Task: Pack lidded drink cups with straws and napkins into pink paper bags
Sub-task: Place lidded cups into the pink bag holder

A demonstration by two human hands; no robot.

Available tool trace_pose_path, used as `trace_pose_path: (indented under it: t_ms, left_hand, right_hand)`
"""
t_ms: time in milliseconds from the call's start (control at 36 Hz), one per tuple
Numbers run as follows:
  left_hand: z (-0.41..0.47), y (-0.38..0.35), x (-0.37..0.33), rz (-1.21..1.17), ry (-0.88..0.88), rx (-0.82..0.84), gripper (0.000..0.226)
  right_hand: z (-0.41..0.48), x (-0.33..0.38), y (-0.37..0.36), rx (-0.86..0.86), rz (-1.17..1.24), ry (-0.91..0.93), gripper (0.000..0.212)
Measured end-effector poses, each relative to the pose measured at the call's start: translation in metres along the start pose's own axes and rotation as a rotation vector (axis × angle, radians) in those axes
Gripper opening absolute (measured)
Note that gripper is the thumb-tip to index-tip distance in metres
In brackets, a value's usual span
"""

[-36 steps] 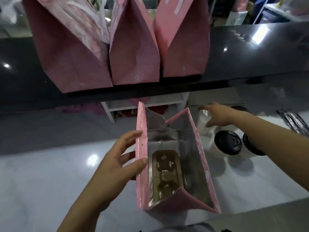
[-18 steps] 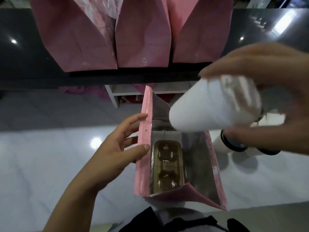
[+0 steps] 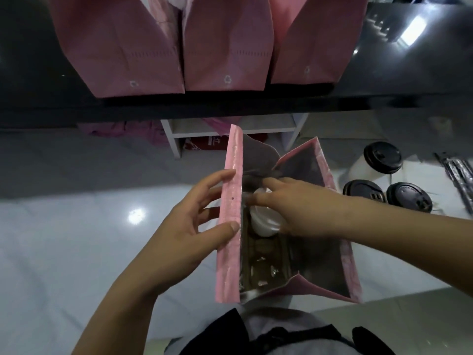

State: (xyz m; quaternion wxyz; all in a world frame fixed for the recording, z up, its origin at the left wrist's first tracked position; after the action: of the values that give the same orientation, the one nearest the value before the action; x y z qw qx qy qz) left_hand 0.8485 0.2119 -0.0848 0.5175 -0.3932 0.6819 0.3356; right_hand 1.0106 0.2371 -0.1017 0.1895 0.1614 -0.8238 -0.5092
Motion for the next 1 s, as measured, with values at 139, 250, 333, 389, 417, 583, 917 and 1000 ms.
trace_pose_path:
  t_ms: [139,250,333,389,417,583,917,1000]
  left_hand:
    - [-0.001,0.003,0.001,-0.003,0.002,0.004,0.064]
    - [-0.001,0.004,0.001,-0.002,0.0,0.011,0.063]
    - [0.0,0.006,0.001,-0.004,0.004,0.01,0.063]
    - [0.0,0.006,0.002,-0.008,0.002,0.013,0.063]
    - [0.0,0.005,0.002,-0.014,0.0,0.014,0.063]
    - [0.001,0.003,0.002,-0.025,-0.002,0.011,0.062]
    - [0.003,0.0,0.003,-0.082,-0.004,0.008,0.065]
    - [0.001,0.0,0.003,-0.104,-0.014,-0.005,0.064]
  right_hand:
    - [0.006,-0.001,-0.018,0.037,-0.011,0.005,0.075]
    - [0.006,-0.003,-0.019,0.032,-0.018,-0.007,0.074]
    - [0.004,-0.005,-0.015,0.016,-0.01,-0.02,0.073]
    - [0.003,-0.008,-0.014,0.014,-0.001,-0.038,0.072]
    - [0.004,-0.009,-0.014,0.01,-0.002,-0.046,0.072]
    - [0.013,-0.012,-0.025,0.014,0.02,-0.083,0.069]
    - [0.014,-0.016,-0.015,-0.015,-0.017,-0.09,0.061]
    - [0.016,-0.018,-0.015,-0.019,-0.018,-0.087,0.062]
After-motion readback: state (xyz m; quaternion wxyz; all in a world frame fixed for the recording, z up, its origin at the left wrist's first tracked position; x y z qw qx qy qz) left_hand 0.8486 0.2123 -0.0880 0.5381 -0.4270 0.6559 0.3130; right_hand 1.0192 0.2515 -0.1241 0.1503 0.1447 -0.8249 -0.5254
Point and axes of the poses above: each hand's wrist, its own z-axis towards the middle knuckle, its own y-axis out of the back of the hand, x = y × z, the point moved 7 cm from there along z, towards the middle knuckle, and after that the axes turned 1 degree about -x, right-handed, at the moved point
